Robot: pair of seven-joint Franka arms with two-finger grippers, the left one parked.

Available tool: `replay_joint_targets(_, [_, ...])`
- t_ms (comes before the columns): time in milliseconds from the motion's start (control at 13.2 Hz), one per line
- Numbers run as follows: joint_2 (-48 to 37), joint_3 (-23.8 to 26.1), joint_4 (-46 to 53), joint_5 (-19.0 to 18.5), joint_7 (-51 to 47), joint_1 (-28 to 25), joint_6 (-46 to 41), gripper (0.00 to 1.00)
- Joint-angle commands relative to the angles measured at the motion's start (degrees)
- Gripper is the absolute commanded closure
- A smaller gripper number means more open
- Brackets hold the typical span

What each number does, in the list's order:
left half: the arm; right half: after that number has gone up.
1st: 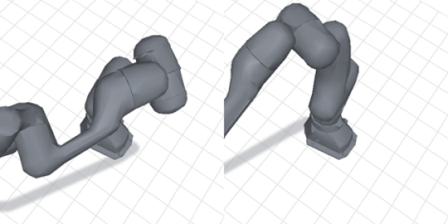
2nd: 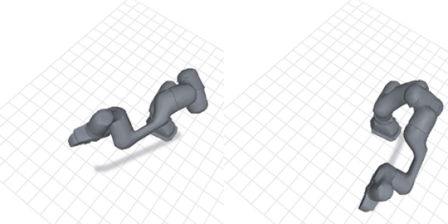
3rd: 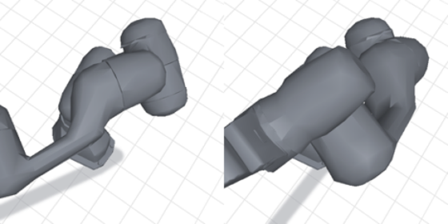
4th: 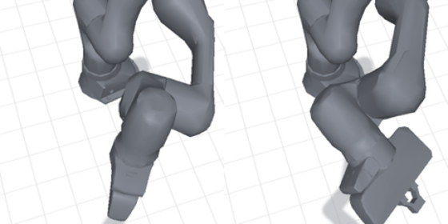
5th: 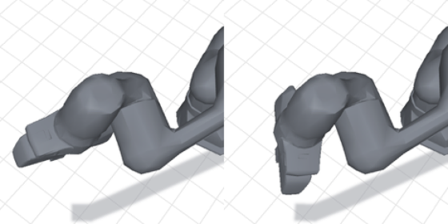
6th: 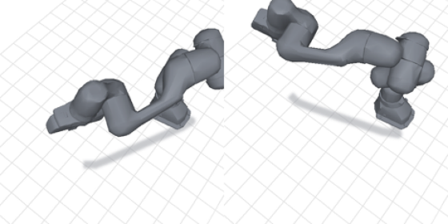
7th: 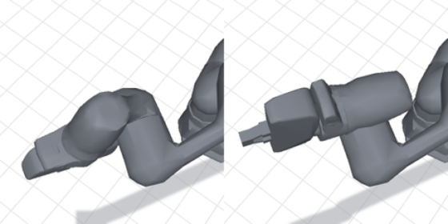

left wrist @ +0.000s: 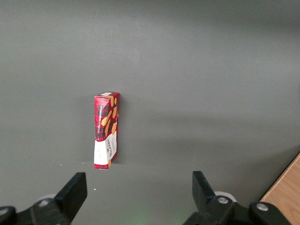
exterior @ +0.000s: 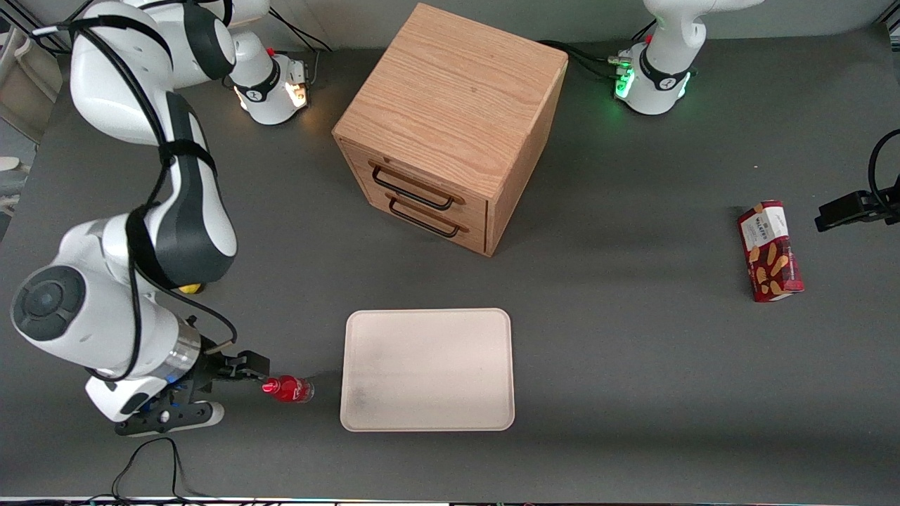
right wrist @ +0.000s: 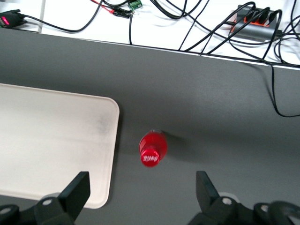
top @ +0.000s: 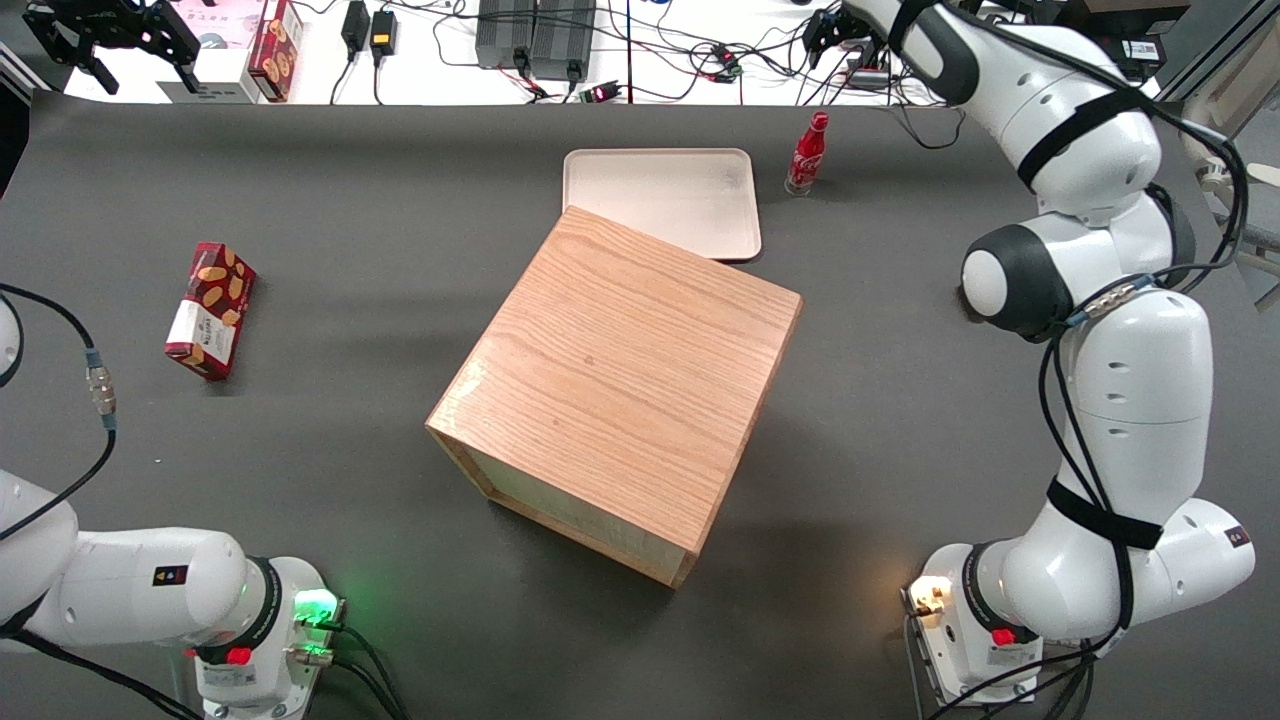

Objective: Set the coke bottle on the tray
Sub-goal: 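Align the open right gripper over the bottle and close on it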

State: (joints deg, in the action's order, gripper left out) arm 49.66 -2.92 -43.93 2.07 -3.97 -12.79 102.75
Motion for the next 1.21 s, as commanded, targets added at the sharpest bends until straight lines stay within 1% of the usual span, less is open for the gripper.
replay_joint_targets(0, [1.7,-0.1,-0.7,0.9,-0.3,0.2,3.9,0.00])
replay_joint_targets(377, [4.4,-0.1,-0.9,0.9,-0.3,0.1,4.9,0.00])
replay_joint_targets(679, [5.3,-0.1,-3.0,0.9,-0.3,0.1,5.8,0.00])
replay_joint_targets(1132, [6.5,-0.1,-3.2,0.9,-0.3,-0.1,6.2,0.00])
